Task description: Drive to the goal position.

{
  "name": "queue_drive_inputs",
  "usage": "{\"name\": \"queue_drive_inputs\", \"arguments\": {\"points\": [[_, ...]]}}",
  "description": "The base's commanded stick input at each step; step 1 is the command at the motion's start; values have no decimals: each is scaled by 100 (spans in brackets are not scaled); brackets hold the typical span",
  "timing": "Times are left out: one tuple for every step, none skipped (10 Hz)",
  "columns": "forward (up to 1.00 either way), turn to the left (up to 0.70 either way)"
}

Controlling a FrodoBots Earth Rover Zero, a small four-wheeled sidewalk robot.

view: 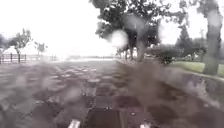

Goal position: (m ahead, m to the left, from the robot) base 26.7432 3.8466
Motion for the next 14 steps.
{"name": "queue_drive_inputs", "arguments": {"points": [[70, 0], [70, 0], [70, 0], [70, 0], [70, 0], [70, 0], [70, 0], [70, 0], [70, 0], [70, 0], [70, 0], [70, 0], [70, 0], [70, 0]]}}
